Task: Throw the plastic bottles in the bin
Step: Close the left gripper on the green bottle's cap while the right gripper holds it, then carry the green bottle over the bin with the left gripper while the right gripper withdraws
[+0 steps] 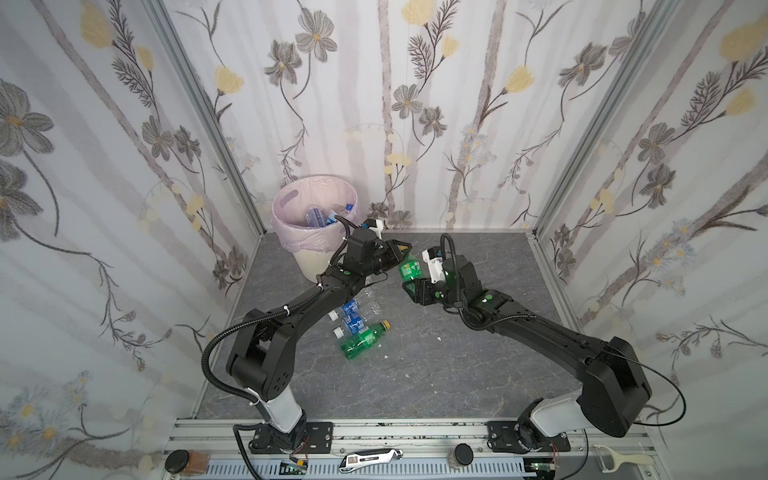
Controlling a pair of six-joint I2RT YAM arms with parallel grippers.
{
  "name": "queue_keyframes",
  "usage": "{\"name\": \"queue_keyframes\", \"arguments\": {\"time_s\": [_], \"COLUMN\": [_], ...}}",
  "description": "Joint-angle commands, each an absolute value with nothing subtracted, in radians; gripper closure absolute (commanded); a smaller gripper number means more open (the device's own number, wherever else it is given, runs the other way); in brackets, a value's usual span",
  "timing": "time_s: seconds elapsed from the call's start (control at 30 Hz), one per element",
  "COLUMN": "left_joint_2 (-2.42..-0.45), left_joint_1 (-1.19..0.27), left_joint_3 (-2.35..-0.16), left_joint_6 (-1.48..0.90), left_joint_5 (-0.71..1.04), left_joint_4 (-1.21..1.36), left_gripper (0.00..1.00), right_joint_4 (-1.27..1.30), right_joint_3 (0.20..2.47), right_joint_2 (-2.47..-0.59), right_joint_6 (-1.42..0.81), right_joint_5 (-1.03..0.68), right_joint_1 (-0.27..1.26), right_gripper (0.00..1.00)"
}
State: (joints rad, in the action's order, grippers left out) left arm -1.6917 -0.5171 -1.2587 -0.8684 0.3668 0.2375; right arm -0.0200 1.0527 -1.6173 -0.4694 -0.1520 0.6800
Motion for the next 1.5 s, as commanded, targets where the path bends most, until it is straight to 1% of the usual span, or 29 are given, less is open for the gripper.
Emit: {"name": "queue_keyframes", "arguments": {"time_s": [0.0, 0.17, 0.37, 0.47, 0.6, 0.7, 0.9, 1.07, 1.33, 1.47], "left_joint_2": [-1.683, -1.667, -1.66, -1.652, -1.642, -1.633, -1.622, -1.606, -1.58, -1.57], "left_joint_1": [-0.518, -0.515, -0.494, -0.481, -0.463, -0.449, -0.417, -0.364, -0.251, -0.202], "left_joint_3": [-1.269, -1.272, -1.277, -1.28, -1.286, -1.287, -1.354, -1.41, -1.483, -1.524], "left_joint_6": [-0.853, -0.825, -0.824, -0.826, -0.829, -0.83, -0.842, -0.851, -0.888, -0.903], "left_joint_5": [0.359, 0.345, 0.336, 0.333, 0.328, 0.328, 0.311, 0.308, 0.306, 0.304], "left_joint_4": [0.264, 0.263, 0.254, 0.252, 0.253, 0.248, 0.245, 0.245, 0.239, 0.239], "left_gripper": [0.7, 0.73, 0.73, 0.73, 0.74, 0.74, 0.74, 0.74, 0.74, 0.74], "right_joint_4": [0.055, 0.058, 0.071, 0.077, 0.085, 0.093, 0.104, 0.096, 0.102, 0.104], "right_joint_3": [1.052, 1.054, 1.047, 1.045, 1.043, 1.042, 1.049, 1.084, 1.233, 1.341], "right_joint_2": [-1.613, -1.611, -1.602, -1.568, -1.55, -1.542, -1.518, -1.497, -1.543, -1.589], "right_joint_6": [-0.465, -0.464, -0.458, -0.456, -0.446, -0.436, -0.419, -0.394, -0.325, -0.32], "right_joint_5": [-0.177, -0.181, -0.196, -0.196, -0.188, -0.185, -0.172, -0.16, -0.125, -0.145], "right_joint_1": [0.681, 0.681, 0.682, 0.681, 0.681, 0.681, 0.681, 0.681, 0.683, 0.686], "right_gripper": [0.39, 0.36, 0.26, 0.17, 0.01, 0.0, 0.0, 0.0, 0.0, 0.0]}}
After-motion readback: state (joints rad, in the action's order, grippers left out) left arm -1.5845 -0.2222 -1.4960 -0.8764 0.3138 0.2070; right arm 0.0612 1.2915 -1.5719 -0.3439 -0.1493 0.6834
